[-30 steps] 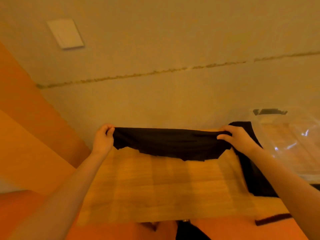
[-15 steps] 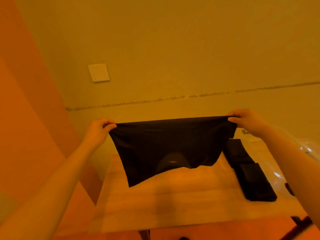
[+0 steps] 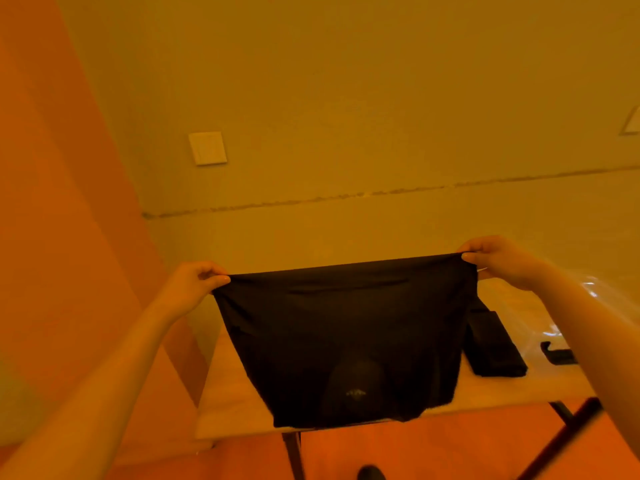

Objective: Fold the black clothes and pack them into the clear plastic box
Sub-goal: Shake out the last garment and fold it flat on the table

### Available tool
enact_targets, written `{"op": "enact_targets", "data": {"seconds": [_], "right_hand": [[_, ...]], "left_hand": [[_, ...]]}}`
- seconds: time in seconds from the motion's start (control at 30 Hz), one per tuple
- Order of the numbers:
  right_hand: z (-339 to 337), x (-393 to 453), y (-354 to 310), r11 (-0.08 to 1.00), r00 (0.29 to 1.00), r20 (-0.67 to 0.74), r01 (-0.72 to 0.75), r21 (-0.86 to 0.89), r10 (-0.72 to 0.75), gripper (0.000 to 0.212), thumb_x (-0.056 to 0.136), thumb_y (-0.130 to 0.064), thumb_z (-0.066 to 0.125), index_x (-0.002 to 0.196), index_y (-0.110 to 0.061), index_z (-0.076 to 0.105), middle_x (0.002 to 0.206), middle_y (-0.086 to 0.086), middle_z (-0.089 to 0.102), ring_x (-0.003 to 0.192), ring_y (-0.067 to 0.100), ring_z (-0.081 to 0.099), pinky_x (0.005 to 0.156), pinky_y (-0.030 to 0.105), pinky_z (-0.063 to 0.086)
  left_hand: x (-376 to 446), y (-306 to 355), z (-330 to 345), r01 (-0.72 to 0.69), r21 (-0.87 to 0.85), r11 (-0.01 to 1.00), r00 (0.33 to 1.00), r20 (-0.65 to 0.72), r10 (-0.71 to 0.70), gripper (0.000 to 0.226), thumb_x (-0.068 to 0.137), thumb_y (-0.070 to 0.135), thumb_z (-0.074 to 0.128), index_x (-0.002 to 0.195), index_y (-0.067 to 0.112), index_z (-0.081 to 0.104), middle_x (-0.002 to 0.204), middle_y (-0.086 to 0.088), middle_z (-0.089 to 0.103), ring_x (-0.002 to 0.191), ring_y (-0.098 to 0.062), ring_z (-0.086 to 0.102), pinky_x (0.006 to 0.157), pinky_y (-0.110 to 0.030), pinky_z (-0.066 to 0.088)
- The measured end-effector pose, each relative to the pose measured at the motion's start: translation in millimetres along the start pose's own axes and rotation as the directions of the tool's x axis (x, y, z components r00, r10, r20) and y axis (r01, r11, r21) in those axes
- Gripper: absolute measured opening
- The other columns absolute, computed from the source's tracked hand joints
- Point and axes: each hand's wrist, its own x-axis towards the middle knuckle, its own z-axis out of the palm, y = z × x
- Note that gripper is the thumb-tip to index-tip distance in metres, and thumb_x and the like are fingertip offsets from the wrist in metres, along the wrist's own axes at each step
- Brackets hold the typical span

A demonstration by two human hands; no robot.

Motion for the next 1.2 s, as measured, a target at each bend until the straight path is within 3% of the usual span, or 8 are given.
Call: {"op": "enact_targets", "data": {"seconds": [0.27, 0.37, 0.5, 0.67, 0.77, 0.87, 1.03, 1.2], "right_hand": [[33.0, 74.8, 43.0, 0.991, 0.992, 0.038, -0.119, -0.060, 0.121, 0.020, 0.095, -0.001, 0.043, 0.089, -0.006, 0.061, 0.083, 0.009, 0.062, 0.078, 0.017, 0.061, 0.053, 0.013, 0.051], [56.2, 135.7, 78.5, 0.975, 0.983, 0.045, -0.170, -0.146, 0.178, 0.018, 0.094, -0.002, 0.044, 0.090, 0.000, 0.061, 0.081, 0.012, 0.061, 0.077, 0.022, 0.060, 0.059, 0.021, 0.049], [101.1, 241.7, 150.3, 0.930, 0.976, 0.038, -0.193, -0.312, 0.215, 0.024, 0.093, -0.003, 0.049, 0.074, -0.010, 0.061, 0.073, 0.015, 0.058, 0.075, 0.032, 0.058, 0.060, 0.032, 0.039], [150.2, 333.8, 216.7, 0.864, 0.950, -0.053, -0.301, -0.403, 0.306, 0.024, 0.096, -0.006, 0.044, 0.108, 0.004, 0.062, 0.097, 0.026, 0.064, 0.073, 0.032, 0.056, 0.057, 0.031, 0.032], [163.1, 355.3, 214.0, 0.871, 0.954, -0.116, -0.301, -0.387, 0.278, 0.037, 0.096, -0.005, 0.042, 0.133, -0.008, 0.047, 0.129, 0.019, 0.053, 0.084, 0.026, 0.058, 0.061, 0.029, 0.045], [187.4, 334.5, 209.8, 0.802, 0.990, -0.143, -0.085, -0.592, -0.001, 0.045, 0.093, -0.011, 0.052, 0.137, -0.006, 0.043, 0.140, 0.017, 0.044, 0.121, 0.036, 0.049, 0.095, 0.043, 0.043], [231.3, 294.9, 238.8, 0.664, 0.972, 0.233, 0.155, -0.731, 0.030, 0.063, 0.094, -0.037, 0.039, 0.142, -0.019, 0.003, 0.151, -0.002, -0.003, 0.141, 0.016, -0.004, 0.112, 0.036, -0.001], [227.6, 308.1, 240.2, 0.620, 0.955, 0.276, 0.153, -0.770, 0.107, 0.061, 0.095, -0.045, 0.026, 0.139, -0.021, -0.009, 0.154, -0.002, -0.008, 0.137, 0.012, -0.016, 0.112, 0.037, -0.007]], "left_hand": [[62.5, -51.8, 55.7, 0.158, 0.077, 0.984, 0.967, 0.190, -0.170, 0.014, 0.089, 0.011, 0.060, 0.076, 0.017, 0.063, 0.078, -0.002, 0.064, 0.075, -0.016, 0.059, 0.068, -0.022, 0.044], [106.6, -84.0, 92.5, 0.237, 0.127, 0.963, 0.938, 0.229, -0.261, 0.015, 0.088, 0.012, 0.061, 0.075, 0.018, 0.063, 0.079, -0.004, 0.063, 0.080, -0.022, 0.060, 0.074, -0.031, 0.044], [177.3, -149.1, 163.5, 0.350, 0.186, 0.918, 0.893, 0.229, -0.387, 0.013, 0.087, 0.016, 0.063, 0.075, 0.017, 0.064, 0.077, -0.004, 0.061, 0.069, -0.012, 0.052, 0.057, -0.015, 0.036], [250.9, -208.1, 238.8, 0.488, 0.184, 0.853, 0.851, 0.116, -0.512, 0.017, 0.089, 0.009, 0.060, 0.097, -0.005, 0.066, 0.096, -0.021, 0.065, 0.092, -0.031, 0.059, 0.074, -0.030, 0.040], [265.4, -219.0, 265.1, 0.374, 0.419, 0.827, 0.925, -0.110, -0.362, 0.026, 0.090, 0.009, 0.055, 0.112, -0.005, 0.058, 0.114, -0.026, 0.058, 0.106, -0.041, 0.053, 0.089, -0.043, 0.040], [235.7, -202.0, 303.2, 0.123, 0.514, 0.849, 0.992, -0.072, -0.100, 0.045, 0.089, 0.023, 0.051, 0.128, 0.002, 0.050, 0.133, -0.022, 0.049, 0.124, -0.040, 0.045, 0.104, -0.050, 0.033], [203.8, -199.7, 338.9, 0.042, 0.677, 0.735, 0.919, 0.263, -0.295, 0.064, 0.096, 0.048, 0.027, 0.143, 0.023, -0.008, 0.157, -0.008, -0.004, 0.138, -0.022, -0.017, 0.110, -0.044, -0.009], [216.2, -205.3, 332.7, 0.008, 0.724, 0.690, 0.890, 0.309, -0.335, 0.065, 0.096, 0.049, 0.025, 0.144, 0.024, -0.012, 0.157, -0.006, -0.011, 0.135, -0.019, -0.024, 0.110, -0.045, -0.011]]}}
